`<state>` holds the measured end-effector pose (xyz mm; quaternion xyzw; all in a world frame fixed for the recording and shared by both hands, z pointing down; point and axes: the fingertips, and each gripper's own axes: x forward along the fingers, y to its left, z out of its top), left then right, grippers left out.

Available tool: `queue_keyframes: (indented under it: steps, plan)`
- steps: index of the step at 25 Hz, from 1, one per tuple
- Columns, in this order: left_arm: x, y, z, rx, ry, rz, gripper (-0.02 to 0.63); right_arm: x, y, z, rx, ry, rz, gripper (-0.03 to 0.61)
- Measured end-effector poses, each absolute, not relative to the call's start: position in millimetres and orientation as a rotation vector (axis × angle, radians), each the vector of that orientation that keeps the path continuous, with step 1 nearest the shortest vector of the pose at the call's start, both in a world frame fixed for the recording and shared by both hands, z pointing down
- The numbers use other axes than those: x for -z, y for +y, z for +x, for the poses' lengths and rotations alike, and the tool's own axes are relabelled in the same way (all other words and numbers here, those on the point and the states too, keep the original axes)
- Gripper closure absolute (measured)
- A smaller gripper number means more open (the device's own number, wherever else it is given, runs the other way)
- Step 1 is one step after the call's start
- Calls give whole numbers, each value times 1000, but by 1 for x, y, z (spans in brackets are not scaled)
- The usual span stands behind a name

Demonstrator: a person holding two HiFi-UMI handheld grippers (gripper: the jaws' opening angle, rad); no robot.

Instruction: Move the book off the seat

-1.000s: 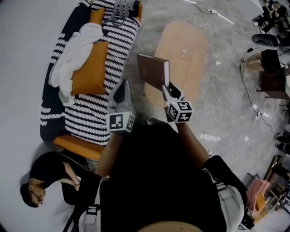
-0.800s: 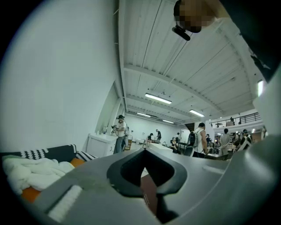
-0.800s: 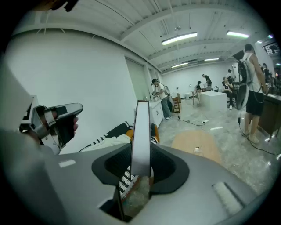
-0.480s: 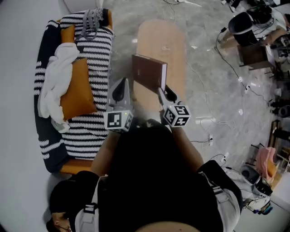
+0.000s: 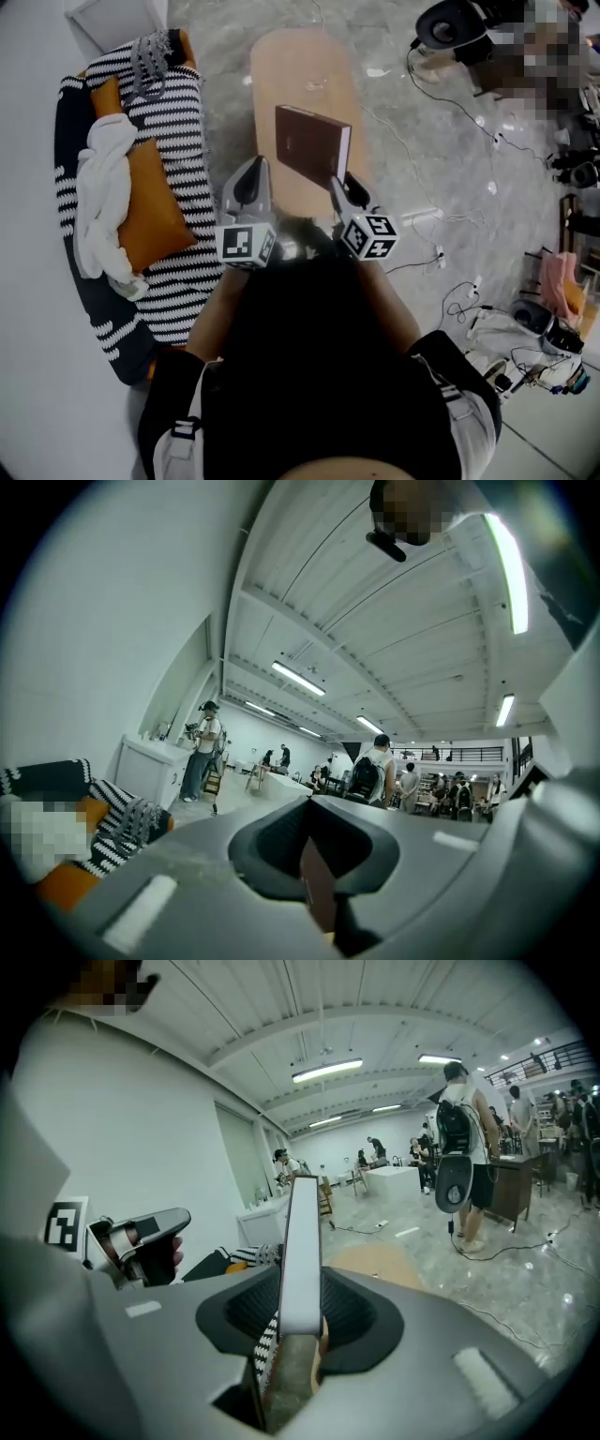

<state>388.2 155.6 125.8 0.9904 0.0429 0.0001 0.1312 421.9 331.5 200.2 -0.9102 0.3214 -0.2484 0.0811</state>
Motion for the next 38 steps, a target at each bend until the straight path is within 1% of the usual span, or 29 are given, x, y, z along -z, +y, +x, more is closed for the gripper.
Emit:
queue_keyframes:
  steps: [7, 19, 31, 38]
  plan:
    - [-128, 184, 421, -23, 215, 2889, 607, -203, 364, 447, 701, 869, -2731, 434]
    - [-129, 245, 486, -45, 309, 2909, 607, -220, 417, 497, 725, 823, -2728, 434]
    - [-153, 290, 533, -187, 367, 2934, 607, -260, 469, 543, 823, 740, -2690, 434]
    - [-180, 312, 548, -280, 387, 2913, 607, -299, 491, 564, 903, 700, -2676, 434]
